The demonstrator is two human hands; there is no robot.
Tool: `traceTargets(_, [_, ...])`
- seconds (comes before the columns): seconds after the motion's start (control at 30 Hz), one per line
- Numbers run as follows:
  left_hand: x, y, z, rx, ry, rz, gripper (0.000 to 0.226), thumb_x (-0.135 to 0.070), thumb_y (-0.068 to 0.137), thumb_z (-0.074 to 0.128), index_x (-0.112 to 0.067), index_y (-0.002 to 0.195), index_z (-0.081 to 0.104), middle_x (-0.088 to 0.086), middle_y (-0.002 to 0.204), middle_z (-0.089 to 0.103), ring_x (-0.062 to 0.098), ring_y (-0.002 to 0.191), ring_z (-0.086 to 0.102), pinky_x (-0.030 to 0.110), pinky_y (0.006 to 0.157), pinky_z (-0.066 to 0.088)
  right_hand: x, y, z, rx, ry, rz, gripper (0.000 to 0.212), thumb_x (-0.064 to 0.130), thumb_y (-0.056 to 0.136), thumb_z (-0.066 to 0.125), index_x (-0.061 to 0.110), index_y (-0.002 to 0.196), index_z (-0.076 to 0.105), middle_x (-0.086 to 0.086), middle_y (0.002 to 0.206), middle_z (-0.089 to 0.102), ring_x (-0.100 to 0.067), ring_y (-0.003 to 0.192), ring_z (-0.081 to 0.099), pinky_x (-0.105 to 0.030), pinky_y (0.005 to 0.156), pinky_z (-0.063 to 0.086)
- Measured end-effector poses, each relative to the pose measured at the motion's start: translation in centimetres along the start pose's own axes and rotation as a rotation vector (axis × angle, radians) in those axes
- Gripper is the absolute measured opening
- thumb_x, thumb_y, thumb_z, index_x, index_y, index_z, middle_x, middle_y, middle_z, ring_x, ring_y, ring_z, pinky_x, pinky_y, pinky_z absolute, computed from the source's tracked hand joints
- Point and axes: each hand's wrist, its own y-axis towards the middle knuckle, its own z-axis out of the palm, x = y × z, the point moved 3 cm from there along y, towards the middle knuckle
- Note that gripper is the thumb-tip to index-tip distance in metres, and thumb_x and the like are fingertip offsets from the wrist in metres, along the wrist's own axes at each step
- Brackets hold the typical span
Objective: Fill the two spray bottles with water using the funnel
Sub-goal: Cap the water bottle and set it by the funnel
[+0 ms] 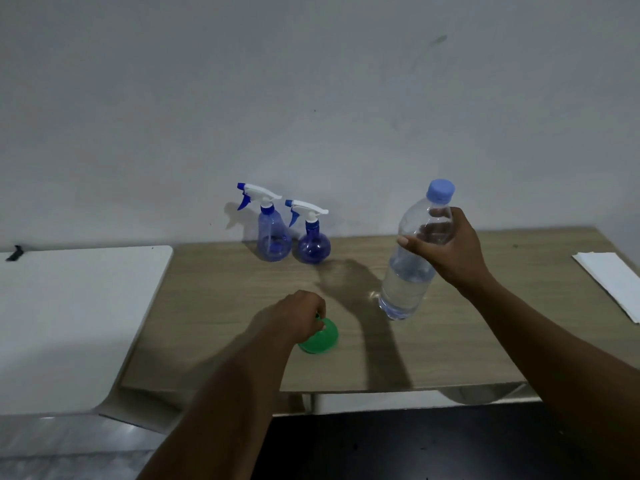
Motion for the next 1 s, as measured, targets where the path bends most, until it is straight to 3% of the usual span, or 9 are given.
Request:
traceTargets(0.13, [-1.2,2.5,-2.7,-0.075,0.007,0.027,0.022,-0.037,0.082,0.076,-0.030,0.101,0.069,0.000,0.115,0.064,0.024,0.102,0.063,0.037,0.087,0.052,0.9,1.5,-0.1,-0.048,-0.083,-0.002,0.079,0.061,0.058,0.087,0.022,0.117,0.053,0.001,0.097,0.070,-0.009,0.088,0.069,-0.034,0.084,0.058])
traceTargets(0.33, [-3.9,8.3,-6.8,-0.184,-0.013,0.112,0.022,-0.027,0.084,0.075,-0.022,0.105,0.071,0.001,0.111,0.070,0.022,0.101,0.066,0.037,0.088,0.054,2.0,6.2,-0.4,-0.040,-0.128,0.022,0.088,0.070,0.052,0.082,0.022,0.120,0.054,0.002,0.100,0.069,-0.005,0.087,0.067,-0.031,0.083,0.056])
traceTargets(0.5, [-5.3,12.7,-6.9,-0.216,-0.024,0.104,0.019,-0.026,0.084,0.074,-0.022,0.102,0.071,0.002,0.111,0.065,0.024,0.100,0.065,0.037,0.084,0.054,1.9,10.8,-0.4,-0.049,-0.115,0.034,0.083,0.060,0.055,0.089,0.022,0.120,0.053,0.002,0.102,0.069,-0.007,0.092,0.068,-0.026,0.082,0.053])
traceTargets(0.73, [-6.0,16.8,-5.5,-0.226,-0.012,0.059,0.018,-0.018,0.089,0.067,-0.018,0.108,0.069,0.008,0.118,0.060,0.029,0.104,0.063,0.038,0.088,0.053,-0.4,15.7,0.7,-0.043,-0.175,0.015,0.090,0.069,0.051,0.086,0.023,0.121,0.051,0.002,0.106,0.066,-0.014,0.094,0.068,-0.041,0.089,0.057])
traceTargets(1.0, [-6.2,18.9,-4.8,-0.256,0.092,0.024,0.027,-0.011,0.095,0.056,-0.016,0.120,0.065,0.010,0.120,0.059,0.033,0.105,0.063,0.042,0.089,0.051,-2.2,17.4,1.6,-0.011,-0.141,0.042,0.094,0.070,0.048,0.086,0.028,0.122,0.046,0.004,0.109,0.065,-0.015,0.099,0.068,-0.043,0.092,0.056])
